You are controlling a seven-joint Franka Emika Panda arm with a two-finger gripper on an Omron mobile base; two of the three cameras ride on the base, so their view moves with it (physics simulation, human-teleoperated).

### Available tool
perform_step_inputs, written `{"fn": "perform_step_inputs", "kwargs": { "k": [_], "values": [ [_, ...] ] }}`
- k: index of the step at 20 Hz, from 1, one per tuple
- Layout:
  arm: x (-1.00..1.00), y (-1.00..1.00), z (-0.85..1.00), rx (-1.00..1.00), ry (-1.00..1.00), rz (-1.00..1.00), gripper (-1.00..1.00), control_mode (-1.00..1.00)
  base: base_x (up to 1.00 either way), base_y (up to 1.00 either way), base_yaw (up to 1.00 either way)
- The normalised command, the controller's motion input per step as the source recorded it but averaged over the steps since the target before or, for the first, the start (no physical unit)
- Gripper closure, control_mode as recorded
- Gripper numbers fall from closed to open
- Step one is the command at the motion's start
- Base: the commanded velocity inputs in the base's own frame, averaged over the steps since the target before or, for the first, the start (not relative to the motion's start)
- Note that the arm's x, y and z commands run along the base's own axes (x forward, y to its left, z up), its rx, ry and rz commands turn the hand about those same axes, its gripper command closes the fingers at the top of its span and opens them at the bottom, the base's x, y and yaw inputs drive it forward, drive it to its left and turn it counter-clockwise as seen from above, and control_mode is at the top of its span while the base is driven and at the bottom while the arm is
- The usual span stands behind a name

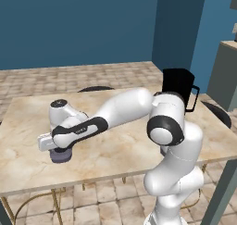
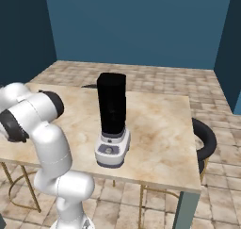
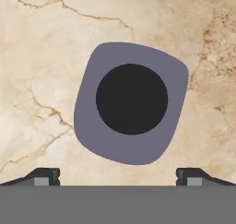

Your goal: Close the lid blender by securely placing the lid on top.

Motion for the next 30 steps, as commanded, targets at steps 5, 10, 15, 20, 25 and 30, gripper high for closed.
{"fn": "perform_step_inputs", "kwargs": {
  "k": [5,10,15,20,25,30],
  "values": [
    [0.19,0.00,-0.05,0.00,0.00,0.00,-1.00,-1.00,0.00,0.00,0.00],
    [0.08,0.00,-0.13,-0.01,0.00,0.00,-1.00,-1.00,0.00,0.00,0.00],
    [0.07,0.00,-0.14,0.00,0.00,0.00,-1.00,-1.00,0.00,0.00,0.00],
    [0.15,0.02,-0.08,0.00,0.00,0.00,-1.00,-1.00,0.00,0.00,0.00],
    [0.20,0.04,-0.05,0.00,0.00,0.00,-1.00,-1.00,0.00,0.00,0.00],
    [0.14,0.04,-0.12,0.00,0.00,0.00,-1.00,-1.00,0.00,0.00,0.00]
  ]
}}
